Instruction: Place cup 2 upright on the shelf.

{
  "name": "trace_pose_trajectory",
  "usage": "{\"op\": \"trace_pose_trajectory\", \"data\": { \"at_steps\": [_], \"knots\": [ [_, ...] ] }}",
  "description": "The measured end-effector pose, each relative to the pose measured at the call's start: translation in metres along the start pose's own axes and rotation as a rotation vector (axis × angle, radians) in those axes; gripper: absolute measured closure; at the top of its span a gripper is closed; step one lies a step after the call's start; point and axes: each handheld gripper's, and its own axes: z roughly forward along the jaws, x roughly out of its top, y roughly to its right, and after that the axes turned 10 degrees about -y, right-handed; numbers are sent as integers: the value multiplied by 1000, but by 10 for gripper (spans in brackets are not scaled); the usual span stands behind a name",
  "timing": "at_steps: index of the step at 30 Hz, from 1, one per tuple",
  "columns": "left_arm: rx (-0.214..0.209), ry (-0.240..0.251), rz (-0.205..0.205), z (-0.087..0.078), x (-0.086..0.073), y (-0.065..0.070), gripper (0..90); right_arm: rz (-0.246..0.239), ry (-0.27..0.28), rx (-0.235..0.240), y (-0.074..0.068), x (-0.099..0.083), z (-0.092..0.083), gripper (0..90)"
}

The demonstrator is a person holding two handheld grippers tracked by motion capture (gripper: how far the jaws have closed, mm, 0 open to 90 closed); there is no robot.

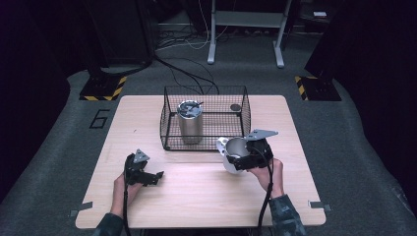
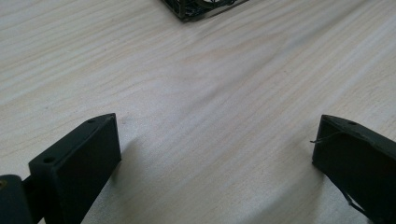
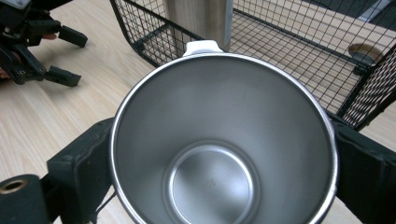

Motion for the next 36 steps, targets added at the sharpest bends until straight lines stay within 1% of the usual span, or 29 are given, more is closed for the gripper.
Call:
{"op": "trace_pose_trajectory", "data": {
  "at_steps": [2, 5, 6, 8, 9, 13, 14, 16, 24, 26, 27, 29, 30, 31, 33, 36],
  "knots": [
    [0, 0, 0, 0, 0, 0, 8, -7, 5, 1, 0, 3, -2, 58],
    [0, 0, 0, 0, 0, 0, 8, 2, 9, 7, 1, 7, -4, 57],
    [0, 4, -5, 0, 0, 0, 8, -2, 10, 7, 1, 9, -4, 57],
    [0, 0, -1, 0, 0, 0, 8, -7, 18, 3, 1, 12, -6, 58],
    [0, 0, -1, 0, 0, 0, 8, 0, 21, 7, 0, 14, -6, 58],
    [0, 1, -1, 0, 0, 0, 8, -13, 40, 13, -1, 21, -9, 57],
    [3, 8, -3, 0, 0, 0, 8, -10, 42, 14, -1, 22, -10, 58],
    [4, 4, 1, 0, 0, 0, 8, -9, 52, 20, -1, 27, -12, 57],
    [3, 9, -6, 1, 0, 0, 8, -10, 62, 21, 0, 38, -18, 58],
    [4, 9, -6, 1, 0, 0, 8, -18, 67, 17, 1, 41, -20, 58],
    [4, 8, -6, 1, 0, 0, 8, -12, 65, 15, 0, 42, -21, 58],
    [4, 9, -6, 1, 0, 0, 8, -22, 63, 13, 1, 45, -22, 58],
    [-5, -3, -4, 0, 0, 0, 9, -20, 63, 12, 1, 47, -23, 58],
    [-5, -4, -3, -1, 0, 0, 8, -15, 61, 11, 1, 49, -23, 58],
    [3, 12, -13, 1, 0, 1, 8, -17, 60, 8, 1, 50, -22, 58],
    [2, 2, -9, 0, 0, 1, 9, -16, 48, -3, 2, 55, -22, 58]
  ]
}}
